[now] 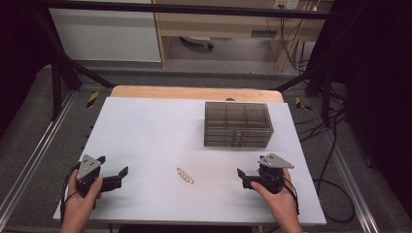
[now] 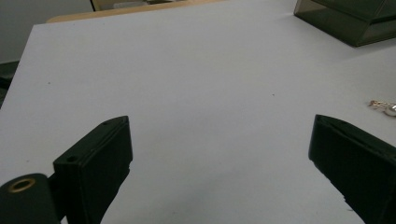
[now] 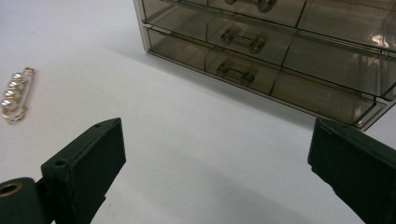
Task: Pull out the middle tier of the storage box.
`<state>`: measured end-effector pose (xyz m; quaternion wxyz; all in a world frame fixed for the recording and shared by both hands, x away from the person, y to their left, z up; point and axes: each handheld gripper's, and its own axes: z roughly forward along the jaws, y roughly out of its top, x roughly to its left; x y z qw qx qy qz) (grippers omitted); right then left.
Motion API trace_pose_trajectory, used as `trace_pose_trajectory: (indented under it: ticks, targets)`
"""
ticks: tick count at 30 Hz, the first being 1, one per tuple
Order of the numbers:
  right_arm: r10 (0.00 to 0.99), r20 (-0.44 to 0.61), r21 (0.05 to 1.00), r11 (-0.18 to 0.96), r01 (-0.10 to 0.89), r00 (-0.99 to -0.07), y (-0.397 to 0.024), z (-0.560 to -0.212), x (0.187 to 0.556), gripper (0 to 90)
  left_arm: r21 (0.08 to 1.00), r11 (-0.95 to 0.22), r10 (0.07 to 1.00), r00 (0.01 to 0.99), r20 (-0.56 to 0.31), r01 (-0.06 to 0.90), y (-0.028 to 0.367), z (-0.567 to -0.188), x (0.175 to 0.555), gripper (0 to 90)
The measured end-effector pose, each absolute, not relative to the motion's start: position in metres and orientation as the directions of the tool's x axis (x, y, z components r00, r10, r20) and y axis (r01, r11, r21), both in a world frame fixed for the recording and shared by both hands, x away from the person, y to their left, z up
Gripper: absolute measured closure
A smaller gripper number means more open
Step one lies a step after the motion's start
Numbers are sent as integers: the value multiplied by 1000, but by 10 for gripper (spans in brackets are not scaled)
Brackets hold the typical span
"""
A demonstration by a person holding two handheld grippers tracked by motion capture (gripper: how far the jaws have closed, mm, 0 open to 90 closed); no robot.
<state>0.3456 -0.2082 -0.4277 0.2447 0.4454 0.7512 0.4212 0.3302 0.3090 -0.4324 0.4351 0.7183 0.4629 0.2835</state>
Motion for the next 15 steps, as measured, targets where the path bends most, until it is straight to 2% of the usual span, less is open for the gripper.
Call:
trace_pose_trajectory:
  ticks: [5,9,15]
  targets:
    - [875,-15,832,279,479,-484,-203,-432,357,48,877,-207,911,412,10,434,307,-434,331,57]
    - [883,-71,816,318,483,-463,-200,-434,371,70,875,-217,907,421,18,432,305,-434,331,56]
    - [879,-228,794,417,443,-419,-192,-431,392,133,872,-225,906,422,24,434,304,-435,331,56]
